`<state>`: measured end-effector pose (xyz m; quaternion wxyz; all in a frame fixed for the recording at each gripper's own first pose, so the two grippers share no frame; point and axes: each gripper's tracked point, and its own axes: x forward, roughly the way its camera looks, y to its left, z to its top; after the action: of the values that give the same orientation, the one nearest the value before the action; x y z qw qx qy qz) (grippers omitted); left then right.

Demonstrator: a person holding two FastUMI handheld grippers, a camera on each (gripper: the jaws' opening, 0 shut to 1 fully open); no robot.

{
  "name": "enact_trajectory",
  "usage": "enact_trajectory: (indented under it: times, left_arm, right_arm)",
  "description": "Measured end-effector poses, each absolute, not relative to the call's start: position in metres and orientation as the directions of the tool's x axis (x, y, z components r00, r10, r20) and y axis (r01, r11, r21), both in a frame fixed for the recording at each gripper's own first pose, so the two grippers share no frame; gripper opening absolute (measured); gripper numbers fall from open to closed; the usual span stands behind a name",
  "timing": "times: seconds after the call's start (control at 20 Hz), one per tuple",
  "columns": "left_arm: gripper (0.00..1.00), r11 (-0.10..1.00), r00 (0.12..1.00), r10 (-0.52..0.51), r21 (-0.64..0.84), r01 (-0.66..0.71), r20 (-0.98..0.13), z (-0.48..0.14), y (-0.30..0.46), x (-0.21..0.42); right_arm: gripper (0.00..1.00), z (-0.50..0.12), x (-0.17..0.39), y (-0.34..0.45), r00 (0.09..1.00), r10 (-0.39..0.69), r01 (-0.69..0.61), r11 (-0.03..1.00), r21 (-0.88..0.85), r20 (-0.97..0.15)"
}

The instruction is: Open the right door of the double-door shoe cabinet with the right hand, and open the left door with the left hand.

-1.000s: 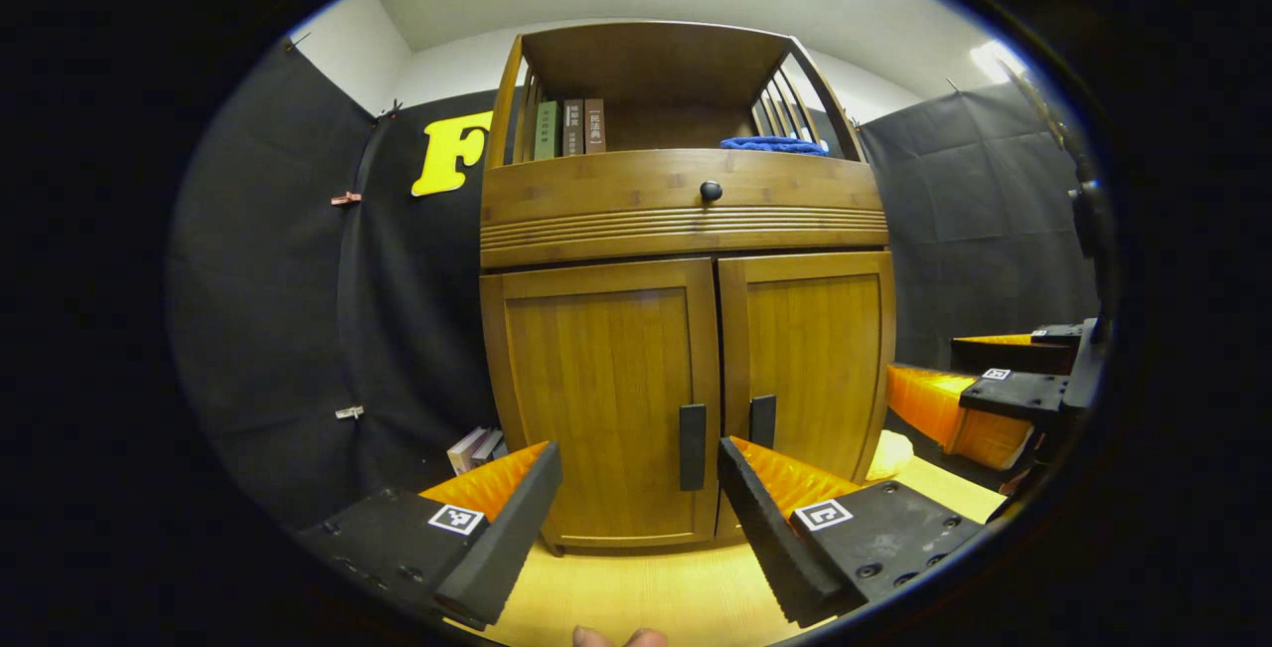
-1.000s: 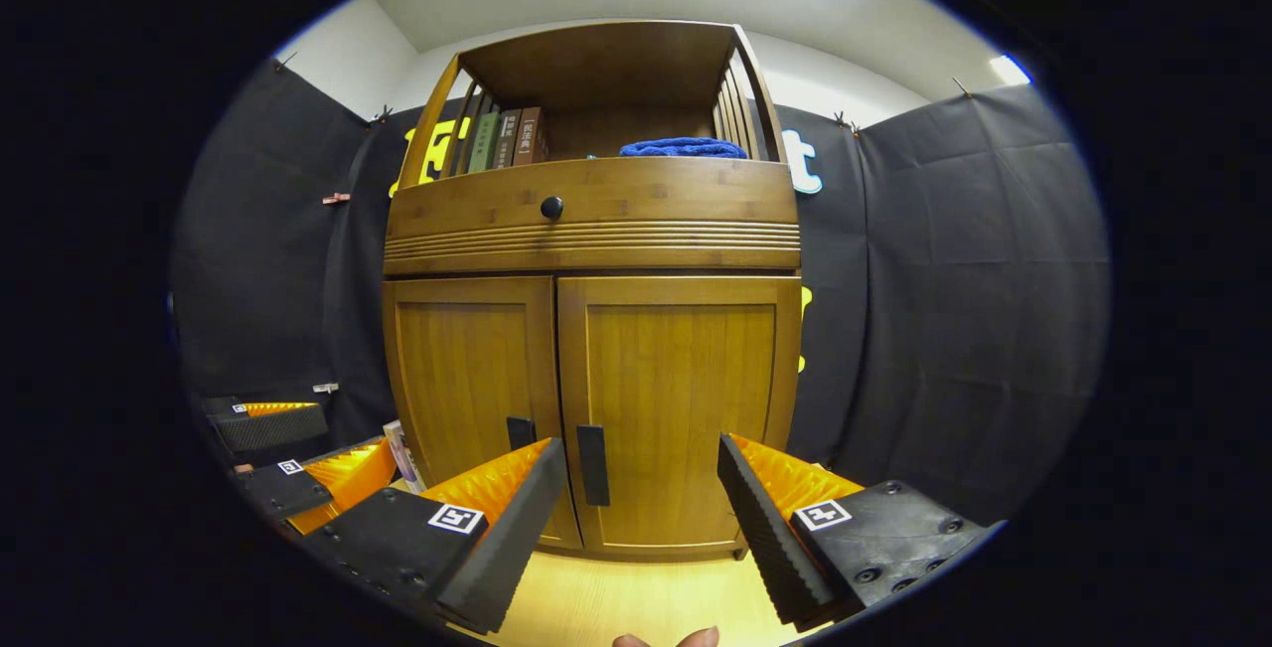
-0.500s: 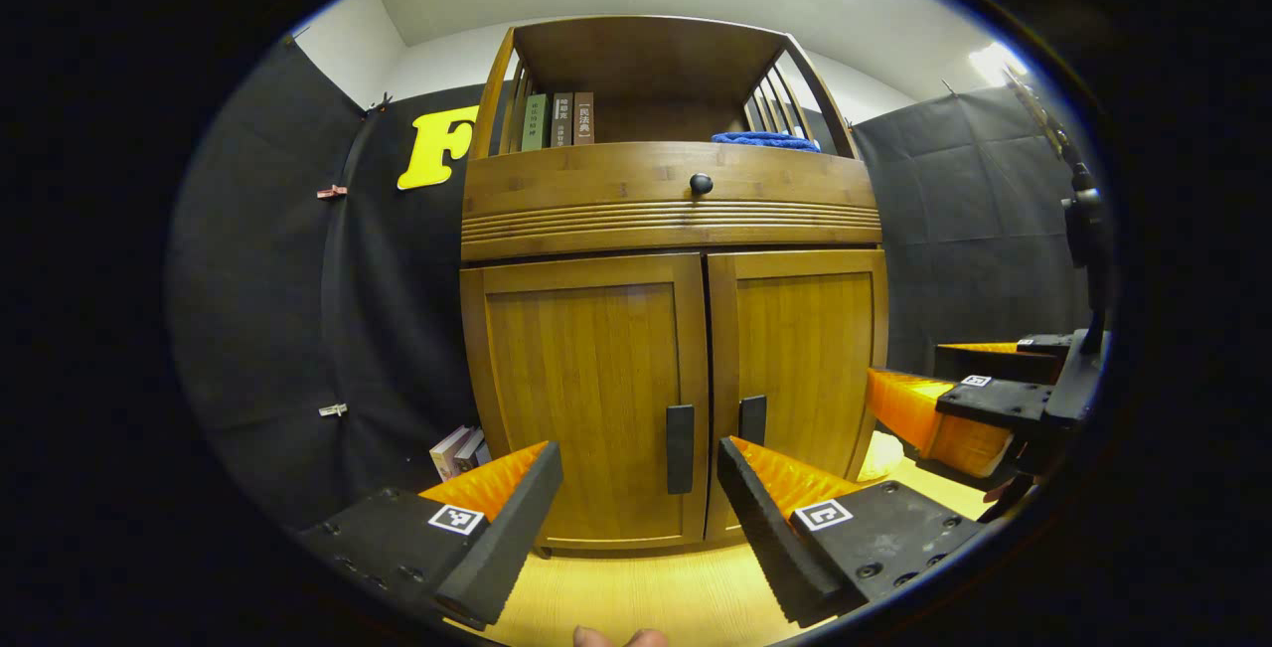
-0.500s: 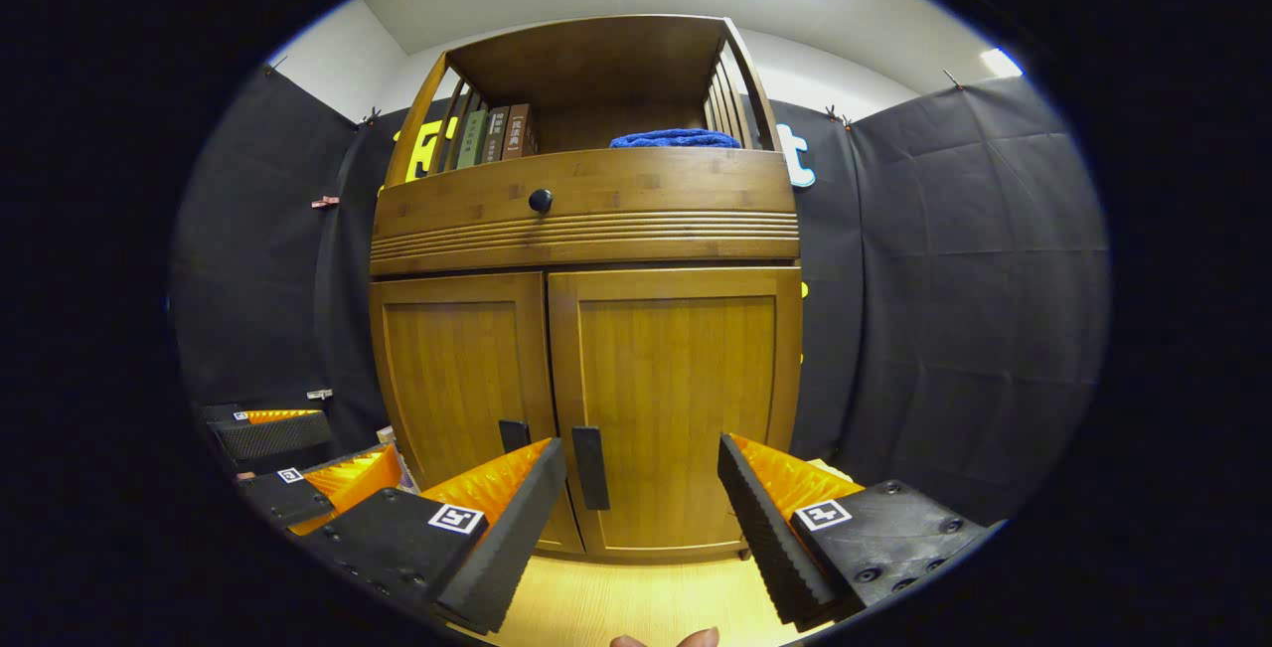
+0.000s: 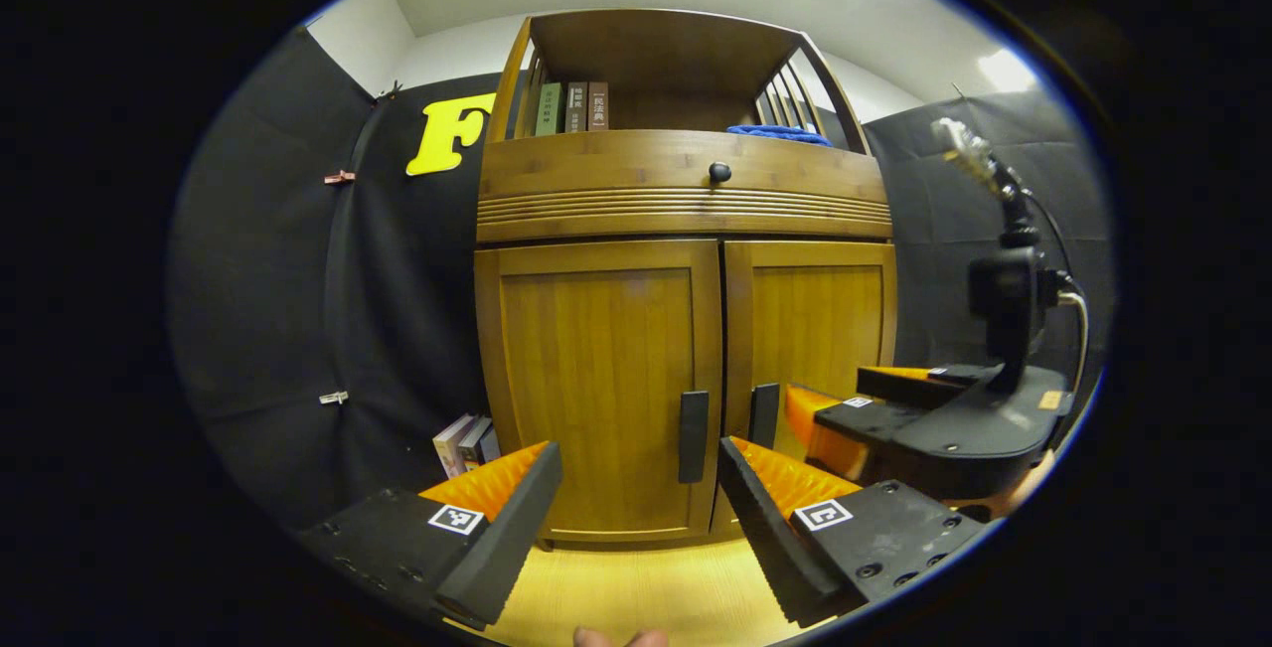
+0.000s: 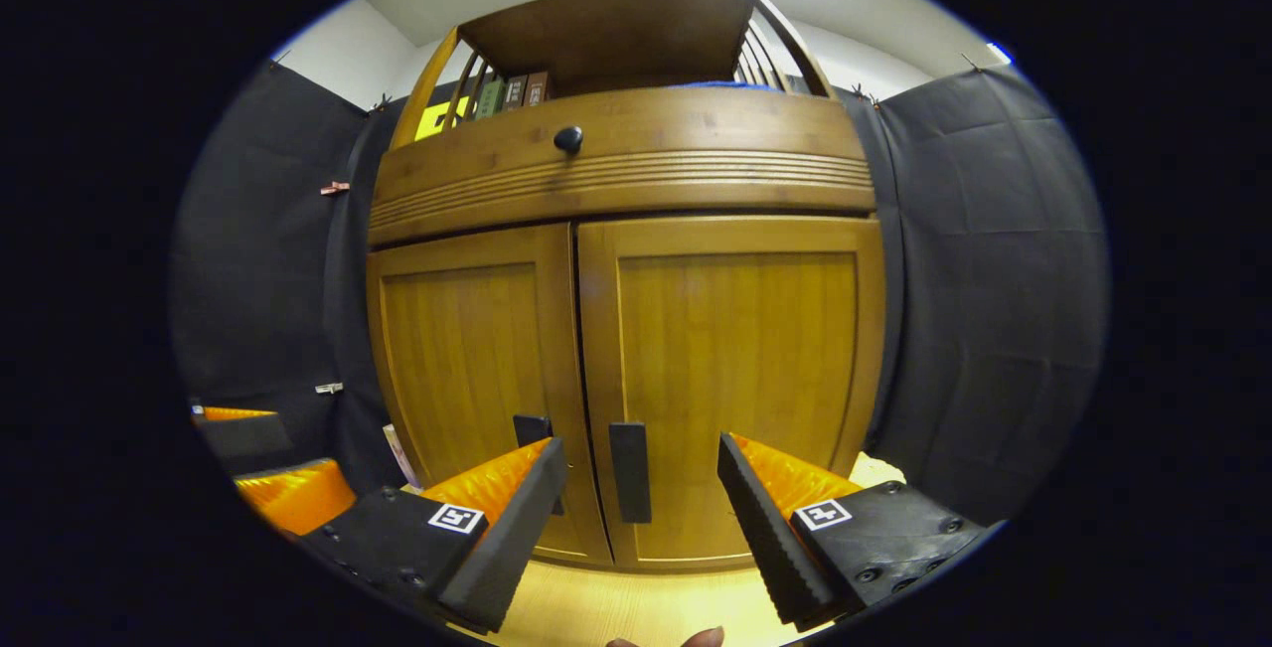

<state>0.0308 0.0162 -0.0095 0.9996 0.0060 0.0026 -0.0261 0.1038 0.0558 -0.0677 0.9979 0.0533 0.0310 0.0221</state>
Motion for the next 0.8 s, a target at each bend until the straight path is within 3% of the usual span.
enact_trajectory:
  times: [0.4,0.55,0.65,0.75,0.8]
  left_arm:
    - [0.98,0.999,0.999,-0.051,0.001,0.051,-0.017,-0.02,0.03,0.032]
    - [0.98,0.999,0.999,-0.047,-0.011,0.047,-0.025,-0.024,0.035,0.034]
    - [0.98,0.999,0.999,-0.045,-0.014,0.045,-0.025,-0.025,0.037,0.036]
    - [0.98,0.999,0.999,-0.042,-0.016,0.042,-0.025,-0.026,0.04,0.036]
    - [0.98,0.999,0.999,-0.042,-0.016,0.041,-0.028,-0.028,0.04,0.035]
  right_arm:
    - [0.93,-0.13,0.166,0.06,0.99,0.026,-0.019,0.999,0.051,-0.137]
    - [0.7,-0.15,0.181,0.066,0.984,0.019,-0.009,0.998,0.054,-0.175]
    - [0.7,-0.158,0.188,0.067,0.98,0.011,0.004,0.997,0.073,-0.2]
    - [0.43,-0.162,0.19,0.075,0.977,0.011,0.009,0.996,0.093,-0.213]
    - [0.4,-0.16,0.193,0.07,0.977,-0.003,0.022,0.996,0.088,-0.211]
